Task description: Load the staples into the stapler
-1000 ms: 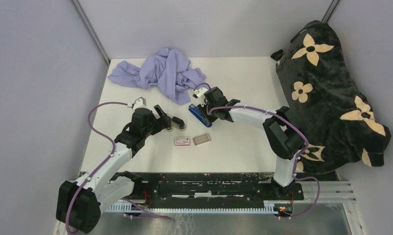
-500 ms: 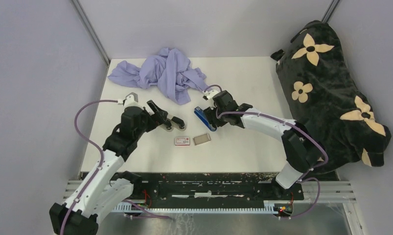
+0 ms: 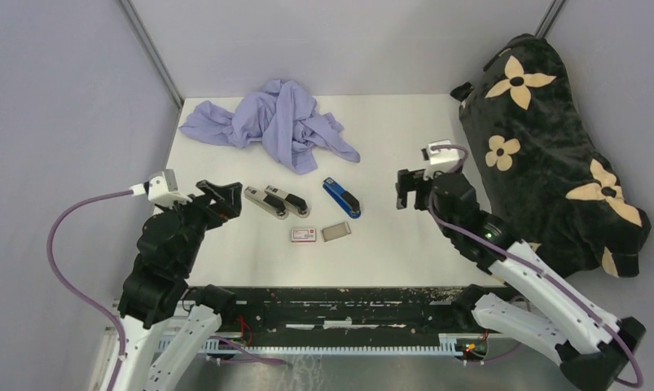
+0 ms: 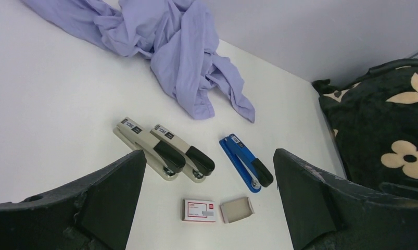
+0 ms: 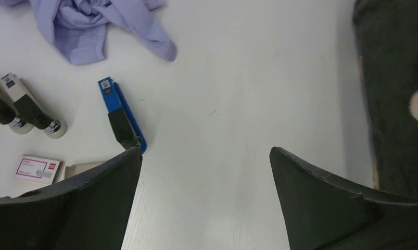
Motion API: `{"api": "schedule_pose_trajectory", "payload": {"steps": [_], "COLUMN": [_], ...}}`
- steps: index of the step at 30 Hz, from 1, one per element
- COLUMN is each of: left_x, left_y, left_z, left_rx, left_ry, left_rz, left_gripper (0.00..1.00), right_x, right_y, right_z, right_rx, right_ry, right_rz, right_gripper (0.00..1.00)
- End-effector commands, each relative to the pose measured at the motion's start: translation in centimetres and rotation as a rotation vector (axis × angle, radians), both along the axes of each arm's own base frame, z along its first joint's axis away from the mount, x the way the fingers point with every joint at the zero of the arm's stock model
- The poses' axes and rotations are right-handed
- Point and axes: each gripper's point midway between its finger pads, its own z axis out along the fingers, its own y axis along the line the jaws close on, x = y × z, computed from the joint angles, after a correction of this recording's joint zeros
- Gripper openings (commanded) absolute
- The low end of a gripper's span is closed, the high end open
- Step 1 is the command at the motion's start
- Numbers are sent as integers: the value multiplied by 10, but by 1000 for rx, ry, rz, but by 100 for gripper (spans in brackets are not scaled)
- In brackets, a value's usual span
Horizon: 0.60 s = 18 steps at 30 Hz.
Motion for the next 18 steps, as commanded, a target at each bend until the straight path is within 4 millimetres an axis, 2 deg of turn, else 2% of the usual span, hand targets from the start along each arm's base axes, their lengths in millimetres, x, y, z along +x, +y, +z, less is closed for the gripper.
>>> {"api": "schedule_pose_trajectory", "payload": {"steps": [1,5,9,15,18], "left_x": [-15,-25,-32,-35,-34], "left_y": [27,41,47,52,54], "left_z": [6,15,18,16,13], "left_rx": [113,117,109,101,99], "left_ry": [-56,-120,-165,-186,-179], "left_rz": [77,128,150,174,185], "left_gripper": [99,99,99,99,99], "right_x": [-21,-39,-47,-48,-45], "right_y": [-48,-65,-74,-73,-67], "right_z": [13,26,24,23,21], "right_rx": [40,106,154,175,178], "right_ry": [-76,-150,-217,-247,-232], "right_rz": [-168,-178,-184,-172,-153], "right_gripper": [100,100,99,100,100]}}
